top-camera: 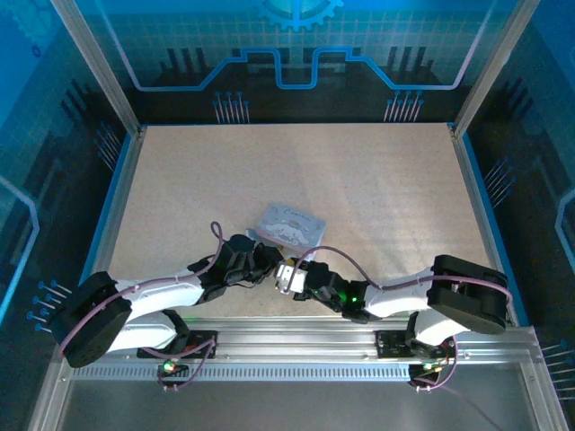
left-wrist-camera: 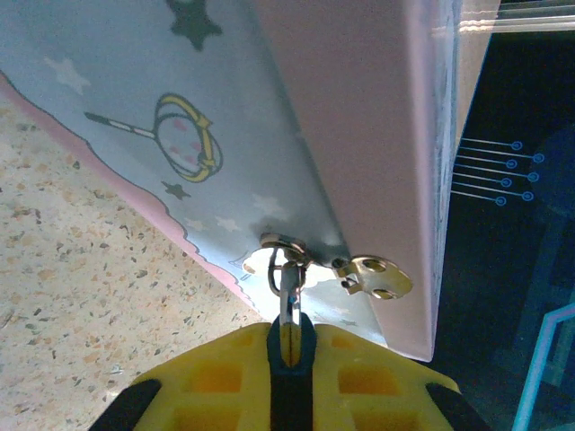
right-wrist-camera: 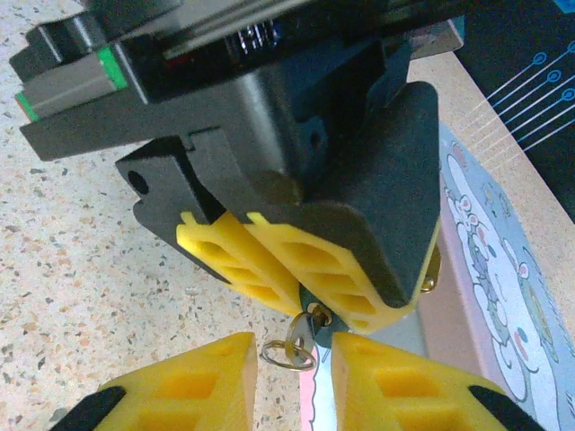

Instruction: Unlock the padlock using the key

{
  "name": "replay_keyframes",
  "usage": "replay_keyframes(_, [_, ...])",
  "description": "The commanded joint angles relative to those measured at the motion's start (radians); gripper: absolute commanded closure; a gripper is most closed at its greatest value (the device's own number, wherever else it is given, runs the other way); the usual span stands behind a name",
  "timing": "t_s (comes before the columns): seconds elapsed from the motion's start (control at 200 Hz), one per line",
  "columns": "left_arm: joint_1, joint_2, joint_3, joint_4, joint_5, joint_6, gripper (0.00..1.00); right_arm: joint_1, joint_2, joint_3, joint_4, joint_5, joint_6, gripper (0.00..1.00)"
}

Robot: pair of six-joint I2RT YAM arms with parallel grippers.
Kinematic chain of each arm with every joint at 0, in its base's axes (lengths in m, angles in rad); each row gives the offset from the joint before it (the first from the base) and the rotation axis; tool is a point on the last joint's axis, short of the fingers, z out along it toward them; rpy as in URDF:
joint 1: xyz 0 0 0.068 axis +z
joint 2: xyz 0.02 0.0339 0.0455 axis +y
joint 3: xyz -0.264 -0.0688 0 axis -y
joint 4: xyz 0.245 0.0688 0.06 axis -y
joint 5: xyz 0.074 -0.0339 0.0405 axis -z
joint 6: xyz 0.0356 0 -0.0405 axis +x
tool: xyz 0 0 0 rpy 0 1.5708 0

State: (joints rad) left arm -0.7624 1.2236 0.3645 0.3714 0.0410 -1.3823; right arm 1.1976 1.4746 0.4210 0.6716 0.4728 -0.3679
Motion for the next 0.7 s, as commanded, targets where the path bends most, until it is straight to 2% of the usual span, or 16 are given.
replay_keyframes(0.0, [-0.006, -0.016, 0.024, 0.040, 0.000, -0.003, 1.00, 0.011, 0.020, 0.028, 0.047, 0.028, 0.015, 0.74])
replay_keyframes(0.35, [-0.007, -0.010, 0.023, 0.046, 0.005, -0.004, 1.00, 0.009, 0.042, 0.029, 0.079, 0.063, 0.032, 0.85])
replay_keyframes(0.64, [-0.006, -0.003, 0.023, 0.054, 0.010, -0.008, 1.00, 0.004, 0.043, 0.030, 0.076, 0.076, 0.053, 1.00])
replay_keyframes(0.695, [-0.007, 0.000, 0.025, 0.056, 0.010, -0.009, 1.00, 0.003, 0.043, 0.030, 0.075, 0.078, 0.059, 1.00])
